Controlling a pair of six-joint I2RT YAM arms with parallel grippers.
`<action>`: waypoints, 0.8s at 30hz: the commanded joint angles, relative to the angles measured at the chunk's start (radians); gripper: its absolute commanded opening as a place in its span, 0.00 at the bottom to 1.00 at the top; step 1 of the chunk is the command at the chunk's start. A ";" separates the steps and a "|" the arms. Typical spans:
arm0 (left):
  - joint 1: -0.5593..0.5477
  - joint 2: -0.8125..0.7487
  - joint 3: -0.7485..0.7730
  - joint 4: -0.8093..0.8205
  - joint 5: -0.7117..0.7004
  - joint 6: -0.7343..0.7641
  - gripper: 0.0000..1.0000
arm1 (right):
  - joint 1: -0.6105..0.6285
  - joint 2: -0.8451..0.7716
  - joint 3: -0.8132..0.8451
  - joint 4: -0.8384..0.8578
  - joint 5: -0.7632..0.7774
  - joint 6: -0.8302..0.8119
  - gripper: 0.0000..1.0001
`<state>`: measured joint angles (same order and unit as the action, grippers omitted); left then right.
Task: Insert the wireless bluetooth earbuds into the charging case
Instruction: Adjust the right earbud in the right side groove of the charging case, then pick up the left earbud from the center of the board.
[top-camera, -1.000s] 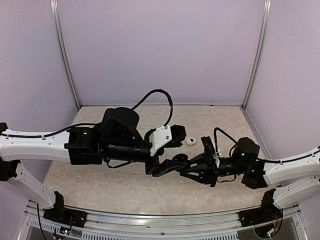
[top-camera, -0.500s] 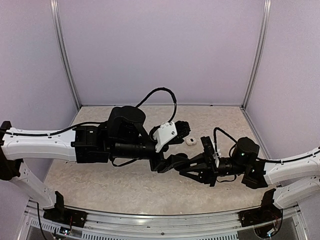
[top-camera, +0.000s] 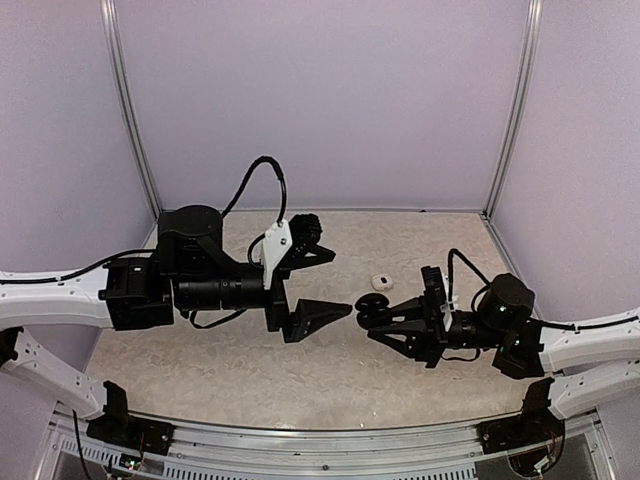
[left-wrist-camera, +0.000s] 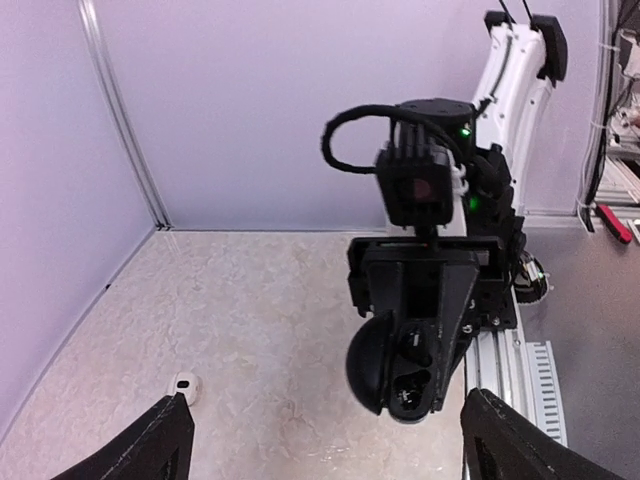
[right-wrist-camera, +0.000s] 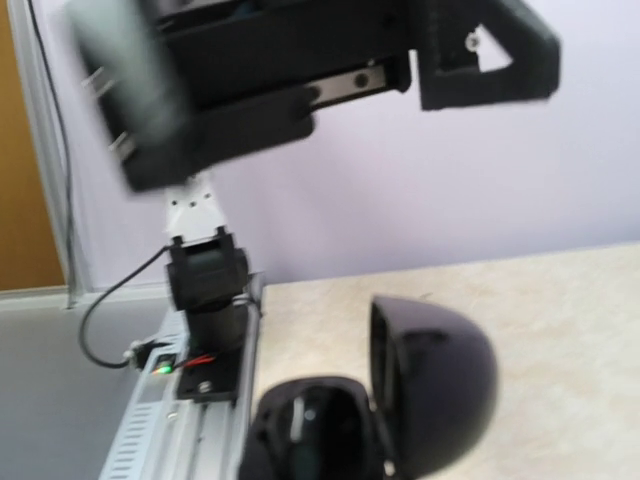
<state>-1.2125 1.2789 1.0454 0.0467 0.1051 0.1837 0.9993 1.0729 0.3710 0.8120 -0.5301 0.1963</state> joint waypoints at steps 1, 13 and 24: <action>0.055 -0.052 -0.033 0.077 -0.040 -0.130 0.93 | 0.000 -0.070 -0.037 0.019 0.067 -0.100 0.00; 0.255 0.207 0.089 -0.347 -0.152 -0.452 0.64 | -0.046 -0.192 -0.053 -0.109 0.183 -0.093 0.00; 0.293 0.366 -0.033 -0.178 -0.249 -0.484 0.51 | -0.085 -0.223 -0.093 -0.106 0.172 -0.057 0.00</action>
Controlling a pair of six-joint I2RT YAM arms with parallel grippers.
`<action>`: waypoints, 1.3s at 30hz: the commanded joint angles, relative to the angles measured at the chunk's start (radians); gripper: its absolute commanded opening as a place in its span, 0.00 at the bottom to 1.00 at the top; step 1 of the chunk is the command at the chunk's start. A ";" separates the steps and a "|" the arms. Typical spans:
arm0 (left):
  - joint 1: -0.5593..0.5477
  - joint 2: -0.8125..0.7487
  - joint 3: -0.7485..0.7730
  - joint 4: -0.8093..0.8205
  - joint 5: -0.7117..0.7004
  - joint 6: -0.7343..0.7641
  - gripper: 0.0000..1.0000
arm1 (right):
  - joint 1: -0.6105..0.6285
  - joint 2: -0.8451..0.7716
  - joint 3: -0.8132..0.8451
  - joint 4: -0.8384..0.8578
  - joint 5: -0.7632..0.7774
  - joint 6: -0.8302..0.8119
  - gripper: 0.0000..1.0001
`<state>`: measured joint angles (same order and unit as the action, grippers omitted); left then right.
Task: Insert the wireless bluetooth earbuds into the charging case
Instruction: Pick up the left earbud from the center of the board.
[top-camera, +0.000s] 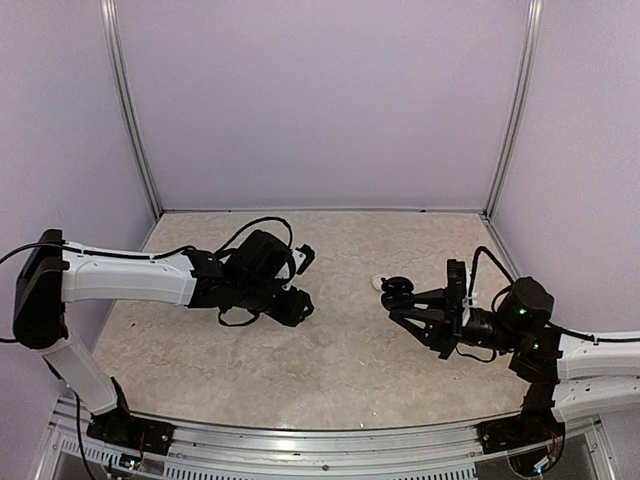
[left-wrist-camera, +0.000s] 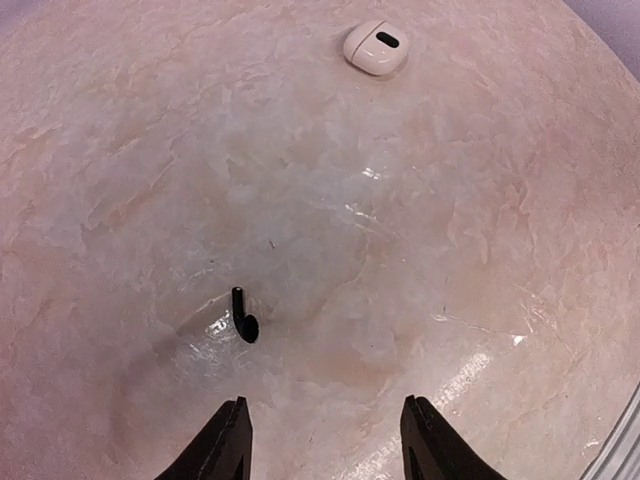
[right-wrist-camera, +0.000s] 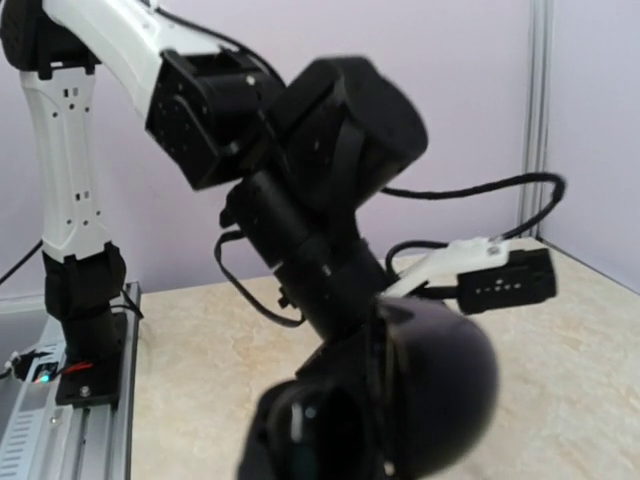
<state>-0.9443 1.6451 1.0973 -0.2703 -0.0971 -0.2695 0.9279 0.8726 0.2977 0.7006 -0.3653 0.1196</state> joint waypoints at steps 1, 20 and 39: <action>0.027 -0.002 -0.114 0.185 -0.055 -0.030 0.50 | -0.016 -0.025 -0.023 0.006 0.006 0.021 0.00; 0.071 0.151 -0.331 0.754 -0.003 0.017 0.37 | -0.047 -0.031 -0.034 0.011 -0.017 0.034 0.00; 0.110 0.297 -0.372 0.895 0.017 0.074 0.27 | -0.063 -0.012 -0.035 0.022 -0.035 0.043 0.00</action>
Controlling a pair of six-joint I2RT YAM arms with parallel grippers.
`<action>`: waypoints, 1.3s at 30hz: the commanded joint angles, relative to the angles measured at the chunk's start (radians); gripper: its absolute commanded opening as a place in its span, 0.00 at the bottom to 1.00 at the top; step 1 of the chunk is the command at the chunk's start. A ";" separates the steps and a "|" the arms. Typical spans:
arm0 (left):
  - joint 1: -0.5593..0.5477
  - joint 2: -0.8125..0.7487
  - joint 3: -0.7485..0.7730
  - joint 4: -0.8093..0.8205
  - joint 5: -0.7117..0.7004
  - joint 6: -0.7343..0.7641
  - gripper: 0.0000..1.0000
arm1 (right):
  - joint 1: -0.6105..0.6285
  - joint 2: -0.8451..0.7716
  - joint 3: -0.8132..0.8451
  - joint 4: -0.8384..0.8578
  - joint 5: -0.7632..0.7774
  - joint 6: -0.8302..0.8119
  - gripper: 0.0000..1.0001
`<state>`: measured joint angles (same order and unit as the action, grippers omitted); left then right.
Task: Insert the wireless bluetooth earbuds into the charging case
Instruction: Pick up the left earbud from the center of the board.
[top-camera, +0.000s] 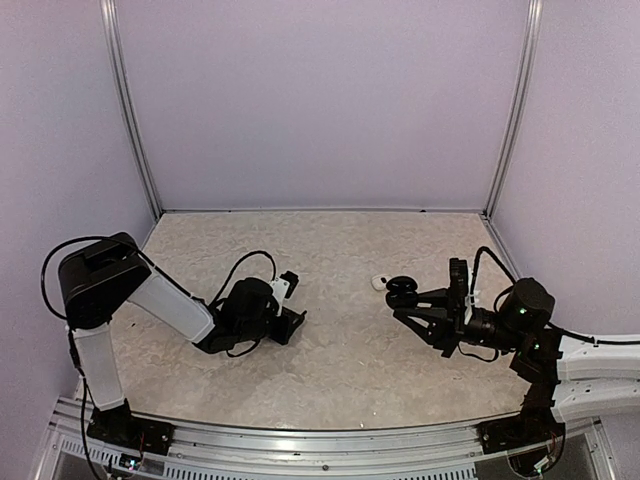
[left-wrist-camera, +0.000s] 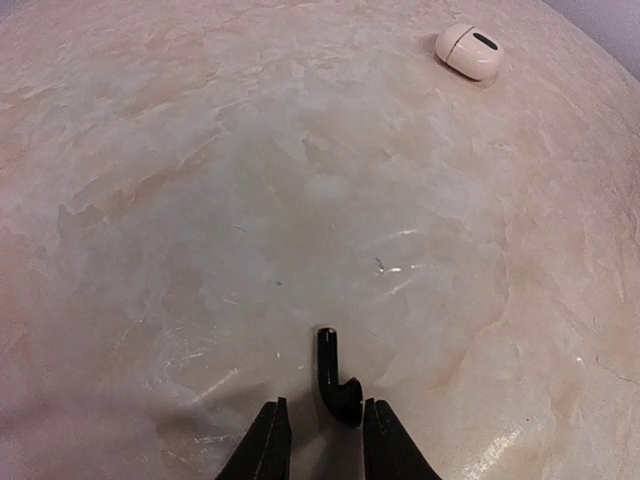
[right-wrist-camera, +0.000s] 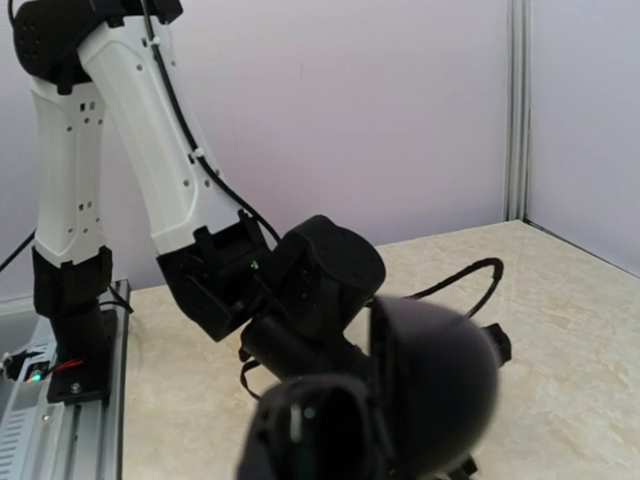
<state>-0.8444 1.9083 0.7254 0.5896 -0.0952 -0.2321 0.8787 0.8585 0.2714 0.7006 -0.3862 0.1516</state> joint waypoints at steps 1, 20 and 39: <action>0.010 0.039 0.003 0.035 0.019 0.042 0.26 | -0.014 0.002 -0.009 0.020 -0.015 0.011 0.00; -0.008 -0.066 -0.037 0.035 0.085 0.087 0.00 | -0.021 -0.017 -0.020 0.008 -0.017 0.009 0.00; -0.356 -0.585 0.142 -0.624 -0.400 0.627 0.00 | -0.041 0.102 0.050 -0.083 -0.190 0.075 0.00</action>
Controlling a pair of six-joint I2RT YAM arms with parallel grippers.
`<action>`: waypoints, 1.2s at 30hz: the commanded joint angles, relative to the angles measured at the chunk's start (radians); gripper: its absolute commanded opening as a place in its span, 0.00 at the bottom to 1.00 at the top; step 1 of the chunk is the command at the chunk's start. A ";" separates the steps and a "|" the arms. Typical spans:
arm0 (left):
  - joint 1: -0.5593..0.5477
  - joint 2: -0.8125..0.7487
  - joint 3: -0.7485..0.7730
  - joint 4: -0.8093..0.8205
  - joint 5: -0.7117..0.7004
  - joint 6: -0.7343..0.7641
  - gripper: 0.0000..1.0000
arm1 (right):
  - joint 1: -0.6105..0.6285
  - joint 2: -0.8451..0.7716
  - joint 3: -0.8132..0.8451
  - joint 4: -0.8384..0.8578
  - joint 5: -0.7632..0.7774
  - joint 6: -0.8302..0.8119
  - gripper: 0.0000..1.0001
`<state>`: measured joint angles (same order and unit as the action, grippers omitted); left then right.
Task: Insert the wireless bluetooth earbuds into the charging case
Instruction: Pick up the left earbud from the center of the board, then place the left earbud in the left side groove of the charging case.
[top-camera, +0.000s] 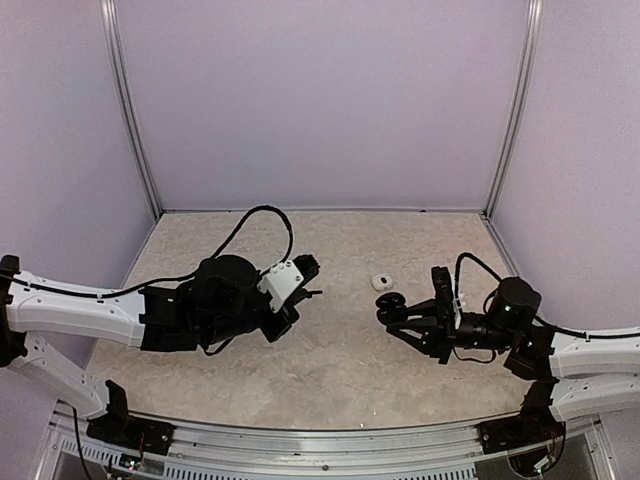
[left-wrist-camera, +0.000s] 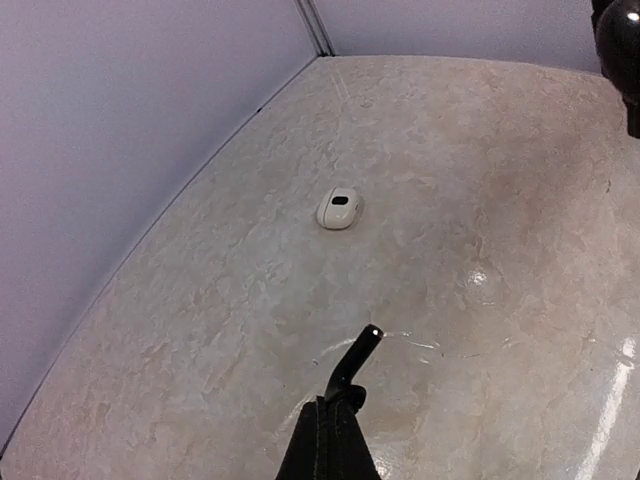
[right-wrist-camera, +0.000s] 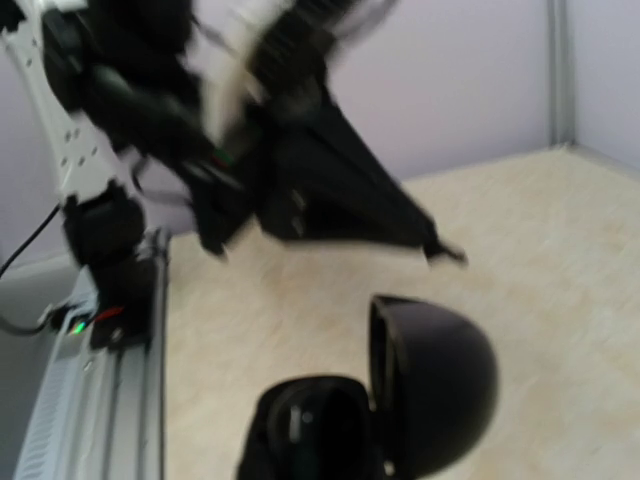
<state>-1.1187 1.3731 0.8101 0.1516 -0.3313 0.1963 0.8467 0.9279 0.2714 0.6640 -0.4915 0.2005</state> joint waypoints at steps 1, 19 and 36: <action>-0.108 -0.056 0.068 -0.209 -0.187 0.230 0.00 | -0.009 0.047 0.056 -0.052 -0.103 0.028 0.00; -0.375 -0.041 0.241 -0.401 -0.334 0.554 0.00 | 0.005 0.260 0.209 -0.143 -0.297 0.124 0.00; -0.389 0.066 0.288 -0.397 -0.351 0.598 0.00 | 0.103 0.347 0.267 -0.159 -0.237 0.230 0.00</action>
<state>-1.5005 1.4296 1.0706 -0.2455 -0.6678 0.7784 0.9276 1.2575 0.5144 0.5037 -0.7490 0.4004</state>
